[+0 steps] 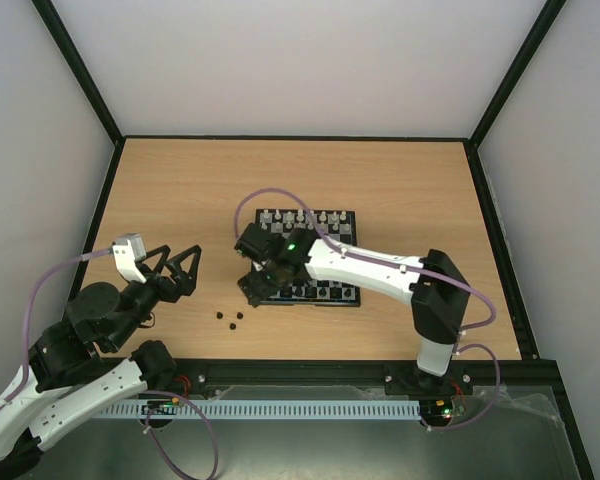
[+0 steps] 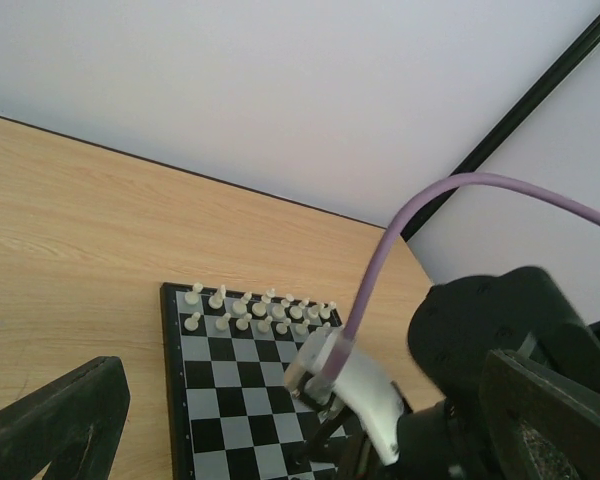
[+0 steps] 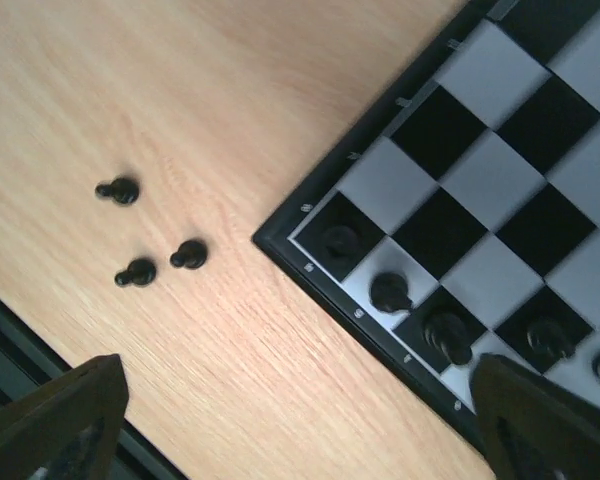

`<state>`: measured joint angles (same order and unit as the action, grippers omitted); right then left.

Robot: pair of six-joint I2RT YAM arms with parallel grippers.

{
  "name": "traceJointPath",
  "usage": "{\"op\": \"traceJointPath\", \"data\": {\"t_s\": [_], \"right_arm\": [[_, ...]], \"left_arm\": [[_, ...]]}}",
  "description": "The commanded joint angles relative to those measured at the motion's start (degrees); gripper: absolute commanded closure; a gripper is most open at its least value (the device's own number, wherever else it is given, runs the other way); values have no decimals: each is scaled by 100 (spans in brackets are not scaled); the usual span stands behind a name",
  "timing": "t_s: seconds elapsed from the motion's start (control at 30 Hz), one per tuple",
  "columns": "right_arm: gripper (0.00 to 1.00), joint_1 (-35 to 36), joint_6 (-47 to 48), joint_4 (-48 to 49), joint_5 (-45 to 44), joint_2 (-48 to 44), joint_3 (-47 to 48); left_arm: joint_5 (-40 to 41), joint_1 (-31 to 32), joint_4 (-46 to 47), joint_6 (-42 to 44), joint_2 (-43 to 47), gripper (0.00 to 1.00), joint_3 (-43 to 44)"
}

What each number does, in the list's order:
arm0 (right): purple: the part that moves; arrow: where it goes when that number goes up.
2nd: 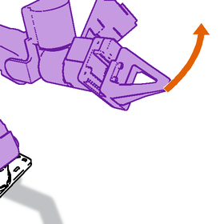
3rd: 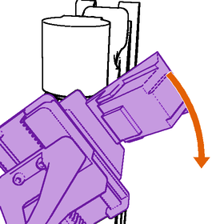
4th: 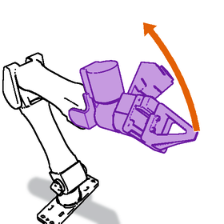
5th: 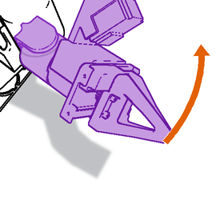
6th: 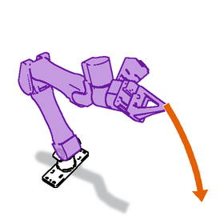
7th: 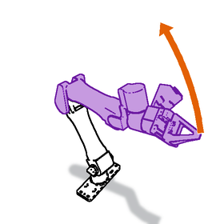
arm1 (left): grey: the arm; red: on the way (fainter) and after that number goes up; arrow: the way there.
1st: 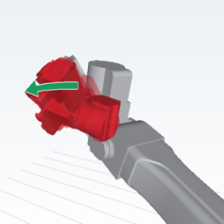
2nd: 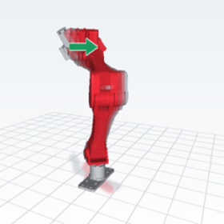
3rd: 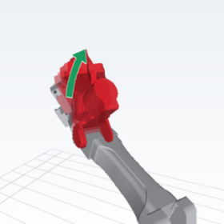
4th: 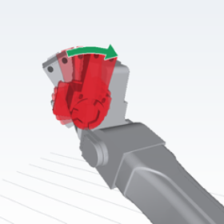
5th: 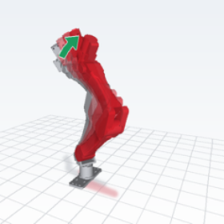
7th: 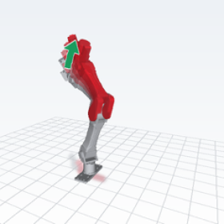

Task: Set up the chess pieces on the board
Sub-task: Pick up the chess piece at the center of the board.

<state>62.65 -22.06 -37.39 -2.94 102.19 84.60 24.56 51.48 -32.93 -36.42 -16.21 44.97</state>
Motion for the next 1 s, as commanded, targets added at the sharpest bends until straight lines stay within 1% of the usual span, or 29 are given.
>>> {"op": "traceJointPath", "data": {"t_s": [0.0, 0.13, 0.23, 0.37, 0.4, 0.47, 0.5, 0.53, 0.57, 0.63, 0.7, 0.8, 0.87, 0.97], "right_arm": [[1, 294, -72, -291, 6, 441, 381], [1, 442, -114, -247, 169, 742, 581], [1, 520, -89, -324, 202, 1049, 951], [0, 593, -66, -374, 286, 1437, 1196], [2, 609, -62, -380, 305, 1509, 1237], [9, 633, -68, -392, 334, 1633, 1312], [15, 641, -70, -404, 365, 1698, 1364], [23, 643, -70, -417, 368, 1759, 1392], [28, 643, -82, -437, 358, 1830, 1426], [35, 651, -96, -491, 332, 1951, 1488], [44, 652, -101, -506, 331, 2035, 1526], [52, 660, -109, -518, 350, 2117, 1568], [54, 669, -105, -520, 355, 2153, 1585], [60, 669, -105, -525, 355, 2210, 1571]], "left_arm": [[69, 35, 4, 7, 63, 1, 51], [58, 33, 12, 9, 63, 1, 40], [27, 32, 32, 22, 284, 1, 36], [-4, 30, 62, 37, 440, 1, 5], [-4, 29, 73, 43, 473, 1, -1], [-3, 31, 87, 43, 518, 1, -10], [-6, 29, 89, 44, 529, 1, -12], [-11, 30, 88, 52, 531, 1, -14], [-12, 33, 85, 55, 523, 1, -18], [-21, 37, 92, 55, 522, 1, -6], [-29, 31, 95, 53, 522, 1, -14], [-39, 29, 101, 57, 515, 1, -13], [-43, 30, 102, 57, 508, 1, -15], [-39, 34, 108, 57, 512, 1, -14]]}}
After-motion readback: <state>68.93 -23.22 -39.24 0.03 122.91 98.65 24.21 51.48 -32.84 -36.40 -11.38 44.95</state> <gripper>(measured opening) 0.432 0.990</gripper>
